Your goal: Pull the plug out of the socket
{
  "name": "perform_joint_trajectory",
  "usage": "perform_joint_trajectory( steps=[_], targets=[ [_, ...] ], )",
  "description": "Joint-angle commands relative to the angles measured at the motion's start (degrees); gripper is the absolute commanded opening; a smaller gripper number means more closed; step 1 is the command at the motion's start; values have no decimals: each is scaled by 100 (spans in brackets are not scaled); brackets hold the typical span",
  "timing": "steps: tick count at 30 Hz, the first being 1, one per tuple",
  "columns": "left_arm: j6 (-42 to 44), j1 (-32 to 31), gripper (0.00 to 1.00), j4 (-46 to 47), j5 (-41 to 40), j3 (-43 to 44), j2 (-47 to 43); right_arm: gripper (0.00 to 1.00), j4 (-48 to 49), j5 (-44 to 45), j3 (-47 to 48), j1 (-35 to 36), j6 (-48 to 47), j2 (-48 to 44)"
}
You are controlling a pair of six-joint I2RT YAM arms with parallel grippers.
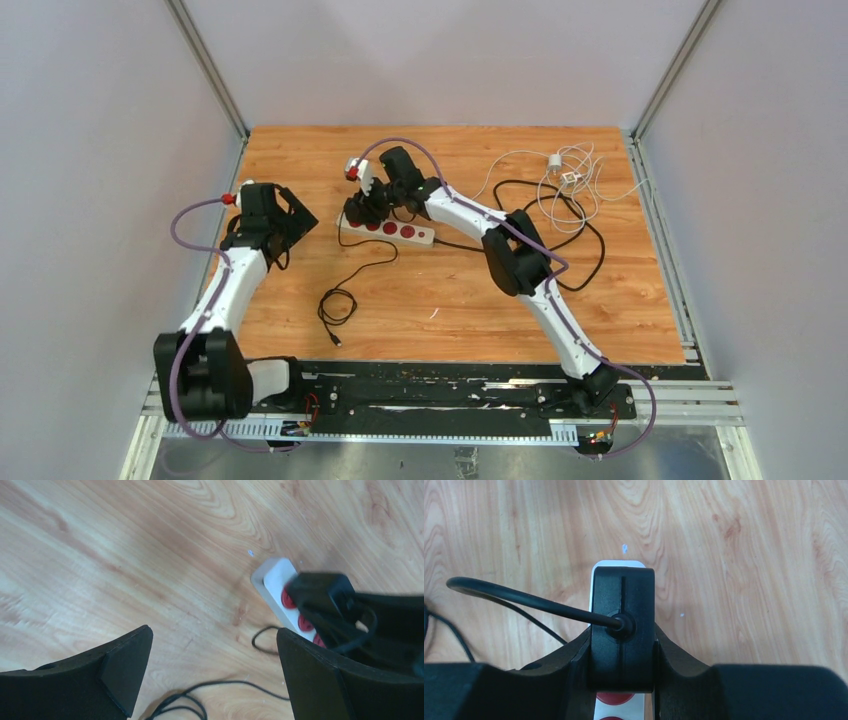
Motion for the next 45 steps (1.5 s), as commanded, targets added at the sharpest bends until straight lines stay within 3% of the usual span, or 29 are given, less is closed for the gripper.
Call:
perform_joint_trajectory(
  steps=[1, 9, 14, 21, 26, 37, 45],
  targets=[
    [-46, 442, 94, 883, 1369, 47, 913, 2, -253, -450, -590, -53, -307, -537],
    [489, 457, 79, 1614, 3276, 476, 2535, 0, -310, -575, -957, -113, -440, -765],
    [591, 458, 73, 1666, 3145, 547, 2973, 0, -308, -599, -1018, -121, -424, -764],
    [554, 449, 71, 2085, 3759, 573, 3436, 0, -311, -608, -1053, -120, -414, -709],
    [752, 451, 51, 1777, 3715, 705, 3656, 0, -258, -565, -1084, -139, -400, -693],
    [852, 405, 40, 1693, 3787, 865, 4116, 0, -177, -784, -1132, -150, -521, -662],
    [1005, 127, 26, 1183, 3603, 1228, 4475, 0, -297, -333, -1475, -25, -1760, -1076]
  ],
)
